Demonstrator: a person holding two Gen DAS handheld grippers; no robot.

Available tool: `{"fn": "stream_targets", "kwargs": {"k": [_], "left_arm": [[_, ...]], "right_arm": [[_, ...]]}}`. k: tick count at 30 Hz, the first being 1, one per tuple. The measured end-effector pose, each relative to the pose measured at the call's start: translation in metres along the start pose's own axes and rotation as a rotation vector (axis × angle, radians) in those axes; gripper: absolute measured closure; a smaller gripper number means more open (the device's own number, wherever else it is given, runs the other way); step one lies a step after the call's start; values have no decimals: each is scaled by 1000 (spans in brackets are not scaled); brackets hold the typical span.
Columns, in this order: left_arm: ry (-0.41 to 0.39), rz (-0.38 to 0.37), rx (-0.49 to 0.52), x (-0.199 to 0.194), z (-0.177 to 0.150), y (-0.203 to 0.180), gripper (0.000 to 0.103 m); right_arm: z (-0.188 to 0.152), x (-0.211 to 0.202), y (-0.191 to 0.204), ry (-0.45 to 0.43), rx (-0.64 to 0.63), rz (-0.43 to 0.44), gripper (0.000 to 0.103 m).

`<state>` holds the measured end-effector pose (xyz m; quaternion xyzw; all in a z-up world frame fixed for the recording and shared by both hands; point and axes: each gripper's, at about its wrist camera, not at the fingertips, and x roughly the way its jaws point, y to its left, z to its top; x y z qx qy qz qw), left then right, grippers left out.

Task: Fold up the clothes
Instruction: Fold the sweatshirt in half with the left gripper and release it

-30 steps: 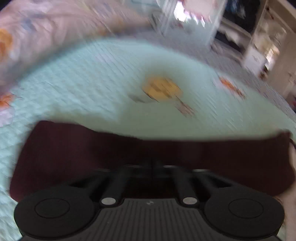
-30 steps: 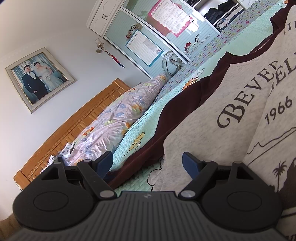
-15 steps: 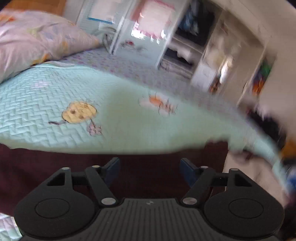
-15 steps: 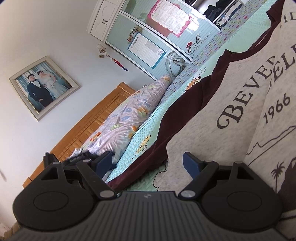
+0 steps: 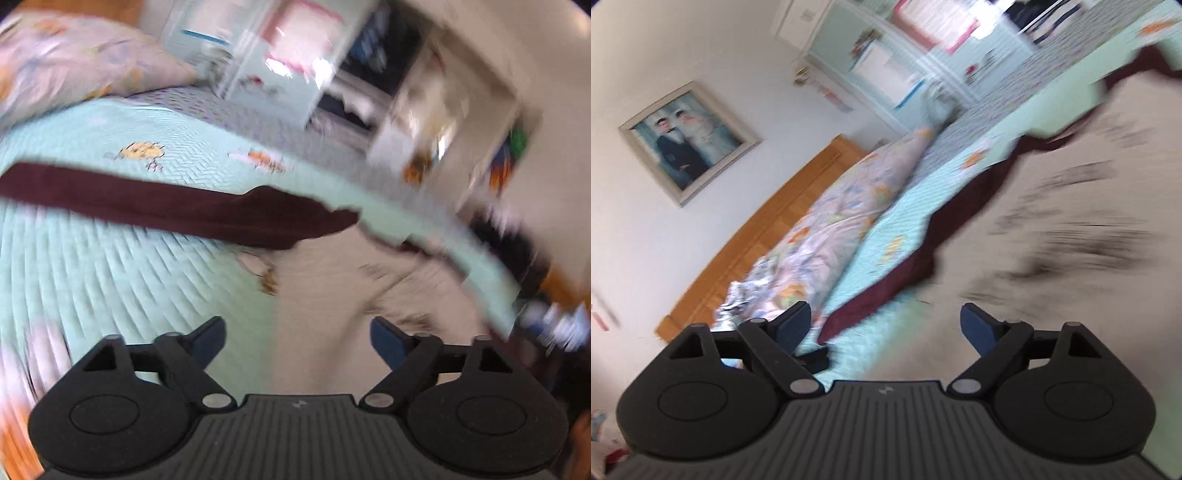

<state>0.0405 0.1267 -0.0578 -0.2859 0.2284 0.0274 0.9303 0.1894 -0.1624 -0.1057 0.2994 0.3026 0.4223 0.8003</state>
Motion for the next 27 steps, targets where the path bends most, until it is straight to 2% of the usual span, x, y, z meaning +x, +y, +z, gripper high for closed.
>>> {"fn": "stream_targets", "kwargs": {"k": [1,3,5,6,9,12,15,19,24,27], "left_arm": [[-23,-22,-53,-8,-13,-6,3],[-28,-54,-128,-14,-36,-23,1],[-9,-56,-149,-12,-54,-42,1],[7,-32,-139,-9,-60,-53,1],[71,60,-78,0,-75,-86,1],[90,181,35,6,-86,-115,1],[84,266,154,13,-94,-131,1],[70,313,252,32,-106,-125,1],[-15,332,329,46,-123,-122,1],[-55,335,336,46,-126,-125,1]], "right_arm": [[-5,-27,-7,-28,5,-66,13],[-16,-77,-25,-82,30,-206,11],[-26,-116,-45,-113,84,-319,11],[-32,-131,-53,-131,106,-355,11],[-44,-161,-68,-192,118,-386,11],[-50,-164,-68,-214,41,-419,11],[-58,-150,-67,-185,-88,-467,9],[-63,-144,-62,-157,-201,-485,0],[-63,-142,-57,-141,-218,-499,0],[-62,-140,-54,-110,-243,-506,0]]}}
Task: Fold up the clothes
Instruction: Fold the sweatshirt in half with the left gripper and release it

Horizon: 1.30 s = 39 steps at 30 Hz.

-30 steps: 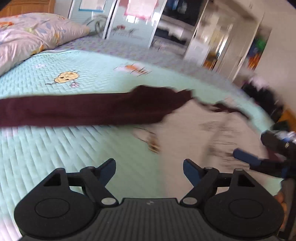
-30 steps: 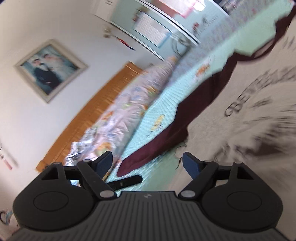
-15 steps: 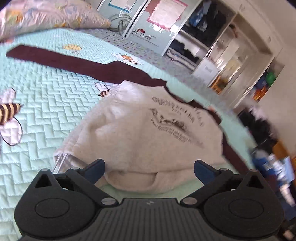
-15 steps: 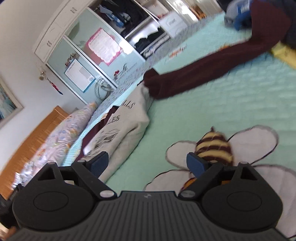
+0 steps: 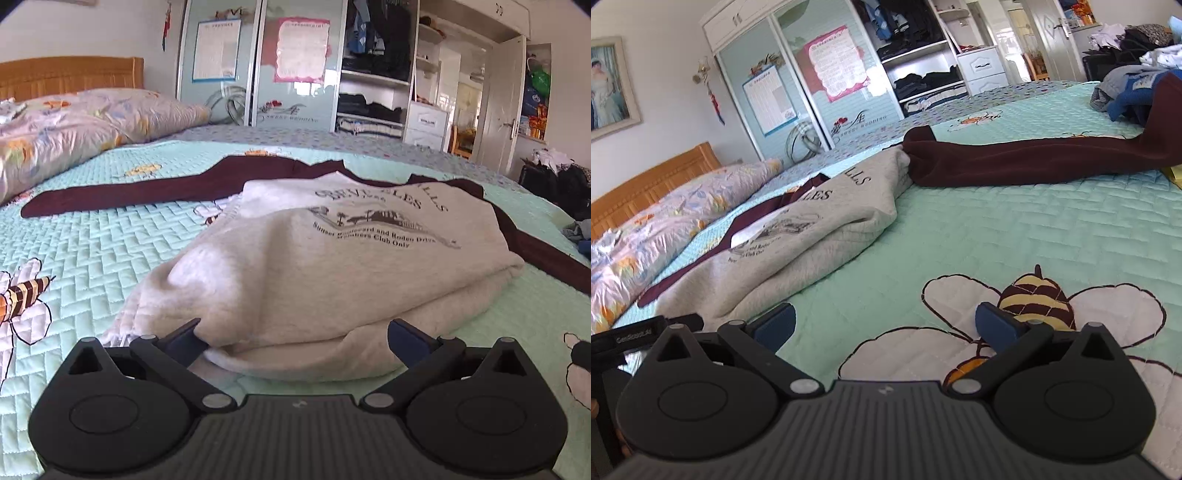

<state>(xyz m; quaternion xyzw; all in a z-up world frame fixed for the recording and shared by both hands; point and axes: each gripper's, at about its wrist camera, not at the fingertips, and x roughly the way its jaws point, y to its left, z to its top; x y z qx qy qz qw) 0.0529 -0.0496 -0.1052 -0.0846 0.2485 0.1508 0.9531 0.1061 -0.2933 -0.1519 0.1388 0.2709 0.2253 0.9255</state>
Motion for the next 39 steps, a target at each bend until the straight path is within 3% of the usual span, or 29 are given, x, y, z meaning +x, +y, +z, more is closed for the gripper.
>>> {"fn": "stream_targets", "kwargs": {"k": [5,9,13,16,19,23,26,27,28,32,35,39], "left_arm": [[-77,-73,-80,-12,4,11,1],[-145,-108,-155,-21,12,22,1],[-96,-146,-226,-14,16,35,1],[-47,-204,-315,-10,16,52,1],[-93,-200,-361,-21,18,68,1],[-176,-208,-407,-34,25,83,1],[-211,-203,-443,-30,28,92,1],[-212,-192,-453,-24,27,95,1],[-209,-182,-466,-17,25,97,1],[-164,-159,-516,9,7,108,1],[-132,-147,-539,22,-8,115,1],[-147,-172,-589,22,-9,124,1]], "right_arm": [[9,3,1,50,-8,21,0],[20,1,-23,33,199,112,0],[32,10,-35,59,373,260,0],[38,21,-8,101,250,274,0],[34,24,37,107,-26,163,0],[29,28,81,116,-211,178,1],[28,37,115,123,-350,148,9],[29,42,125,137,-389,150,18],[29,49,134,160,-415,162,27],[24,69,163,279,-468,242,45],[18,75,183,295,-512,238,45],[14,85,202,340,-416,139,43]]}}
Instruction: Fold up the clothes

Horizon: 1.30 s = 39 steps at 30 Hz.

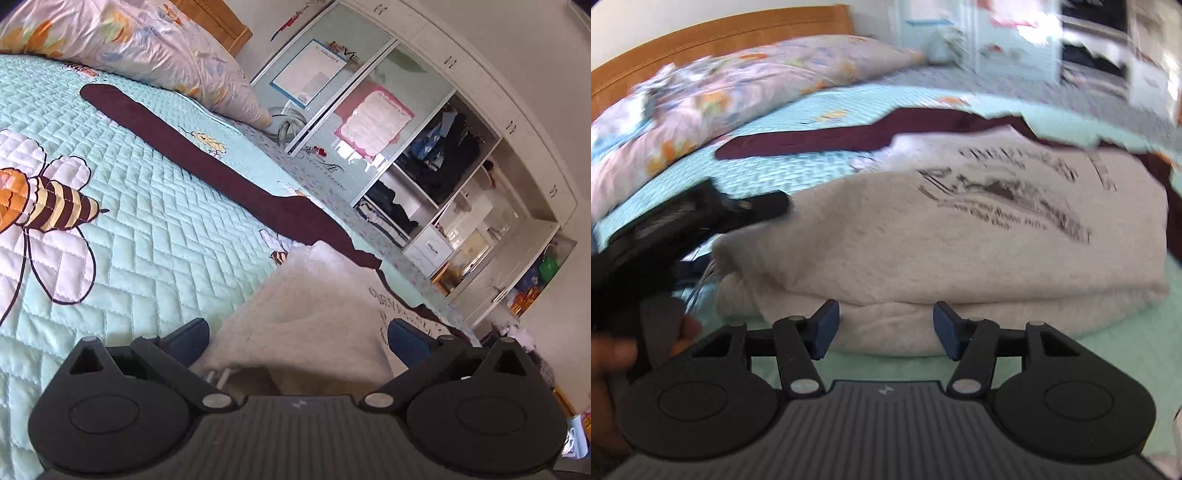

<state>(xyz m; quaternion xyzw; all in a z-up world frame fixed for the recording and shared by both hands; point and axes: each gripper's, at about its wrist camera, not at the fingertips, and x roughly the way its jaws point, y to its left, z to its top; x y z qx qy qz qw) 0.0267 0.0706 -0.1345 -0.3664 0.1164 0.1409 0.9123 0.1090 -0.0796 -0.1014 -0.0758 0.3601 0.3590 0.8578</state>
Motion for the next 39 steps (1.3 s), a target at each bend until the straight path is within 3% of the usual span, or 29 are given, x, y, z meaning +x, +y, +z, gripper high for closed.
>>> {"fn": "stream_targets", "kwargs": {"k": [3,8,11,12,14,21,28,32,33,35,38,39], "left_arm": [[-1,-7,-11,0,0,2,1],[4,-20,-18,0,1,5,1],[12,-25,-20,0,2,5,1],[17,-28,-20,0,3,5,1],[27,-35,-20,0,4,5,1],[60,-45,-44,-8,13,12,1],[103,12,-50,-27,24,14,1],[153,15,78,-45,26,-4,1],[161,14,140,-51,26,-10,1],[171,33,306,-62,22,-25,1],[171,95,596,-69,5,-45,1],[179,118,681,-69,-2,-50,1]], "right_arm": [[-3,4,10,3,68,-54,33],[-14,11,26,2,-28,-146,37],[-17,6,18,-25,9,-145,65],[-17,5,13,-32,31,-145,84],[-16,2,2,-33,92,-121,90],[-32,-51,-16,-88,159,-144,93],[-83,-94,-56,-13,366,-165,93],[-98,-98,-71,-47,418,-125,94],[-99,-101,-76,-77,433,-104,89],[-98,-111,-89,-156,472,-60,87],[-93,-114,-107,-269,421,-72,67],[-94,-110,-112,-293,391,-92,55]]}}
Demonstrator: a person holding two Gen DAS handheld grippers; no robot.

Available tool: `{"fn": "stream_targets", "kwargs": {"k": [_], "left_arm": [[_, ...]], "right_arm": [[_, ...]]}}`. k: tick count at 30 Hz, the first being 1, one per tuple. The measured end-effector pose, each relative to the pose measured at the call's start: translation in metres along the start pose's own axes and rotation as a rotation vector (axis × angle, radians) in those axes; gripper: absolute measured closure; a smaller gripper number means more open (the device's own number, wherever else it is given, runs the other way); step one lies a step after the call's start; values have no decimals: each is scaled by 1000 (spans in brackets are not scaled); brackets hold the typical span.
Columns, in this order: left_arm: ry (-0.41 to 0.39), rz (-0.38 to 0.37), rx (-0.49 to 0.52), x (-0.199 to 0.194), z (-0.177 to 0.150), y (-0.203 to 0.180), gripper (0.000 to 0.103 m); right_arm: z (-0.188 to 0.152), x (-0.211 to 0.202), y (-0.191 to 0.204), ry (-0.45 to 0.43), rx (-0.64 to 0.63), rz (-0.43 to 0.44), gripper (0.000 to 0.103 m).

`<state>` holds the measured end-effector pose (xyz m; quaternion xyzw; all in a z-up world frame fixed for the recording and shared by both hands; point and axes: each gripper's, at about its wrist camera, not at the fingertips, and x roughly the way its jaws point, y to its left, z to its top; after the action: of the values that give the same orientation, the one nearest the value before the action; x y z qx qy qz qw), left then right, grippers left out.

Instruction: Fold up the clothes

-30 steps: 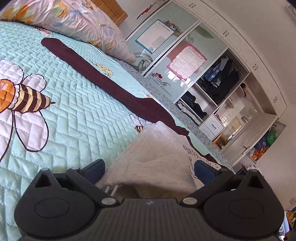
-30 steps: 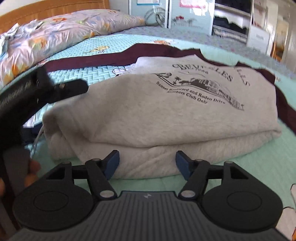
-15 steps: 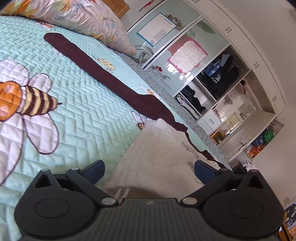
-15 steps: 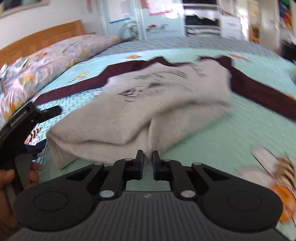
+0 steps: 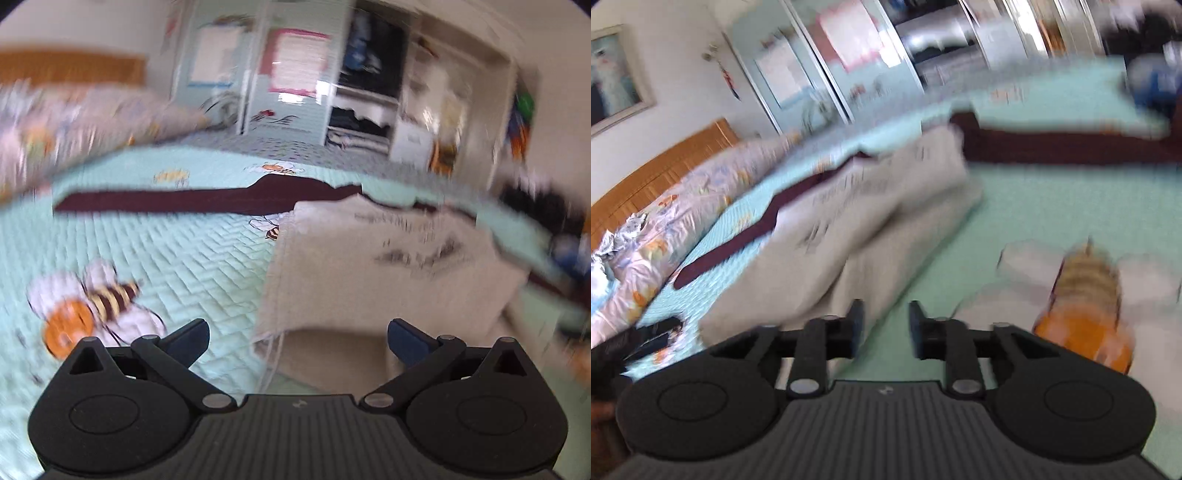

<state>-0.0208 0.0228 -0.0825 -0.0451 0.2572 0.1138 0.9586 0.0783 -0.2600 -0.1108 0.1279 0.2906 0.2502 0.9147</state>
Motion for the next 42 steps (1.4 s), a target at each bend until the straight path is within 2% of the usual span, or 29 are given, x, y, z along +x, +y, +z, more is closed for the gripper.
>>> {"fn": "stream_targets", "kwargs": {"k": [1,2,6,12,13,15,16,17,18,19,22,25,27,30,31,33,35,36,38,42], "left_arm": [[7,24,60,0,-2,-6,1],[8,45,94,0,-3,-10,1],[-20,105,148,4,-1,-12,1],[23,257,252,40,1,-17,2],[23,264,243,46,1,-15,2],[43,244,213,58,4,-11,10],[55,220,187,63,7,-9,26],[68,185,151,67,11,-5,61],[75,158,124,68,14,-3,88],[75,140,108,66,16,-3,94],[73,92,48,59,21,-1,95],[55,86,-88,35,22,7,96],[61,122,-158,23,21,13,96],[83,189,-162,20,15,15,95],[108,208,-153,26,14,15,93],[169,262,-154,40,11,15,83],[182,282,-173,44,9,16,74],[181,282,-184,42,8,17,74],[183,272,-203,37,7,22,62],[184,233,-278,21,4,32,61]], "right_arm": [[-1,6,-8,-21,-18,-19,44],[-5,13,-16,-32,-26,-42,41],[-22,25,-45,-66,41,-11,41],[-21,29,-49,-70,50,8,40],[-21,29,-51,-72,59,15,40],[-20,29,-55,-75,77,29,40],[-20,28,-57,-76,81,34,39],[-21,27,-58,-77,83,37,39],[-21,27,-58,-78,84,39,39],[-21,27,-58,-78,85,41,38],[-21,27,-59,-80,94,48,38],[-21,26,-60,-82,101,54,38],[-22,26,-61,-83,106,58,38],[-22,25,-61,-84,108,61,38],[-22,25,-61,-84,108,61,38],[-22,25,-61,-83,105,59,38],[-22,25,-61,-82,102,57,38],[-22,25,-60,-81,100,56,38],[-21,25,-59,-78,93,52,37],[-18,23,-47,-62,41,4,35]]}}
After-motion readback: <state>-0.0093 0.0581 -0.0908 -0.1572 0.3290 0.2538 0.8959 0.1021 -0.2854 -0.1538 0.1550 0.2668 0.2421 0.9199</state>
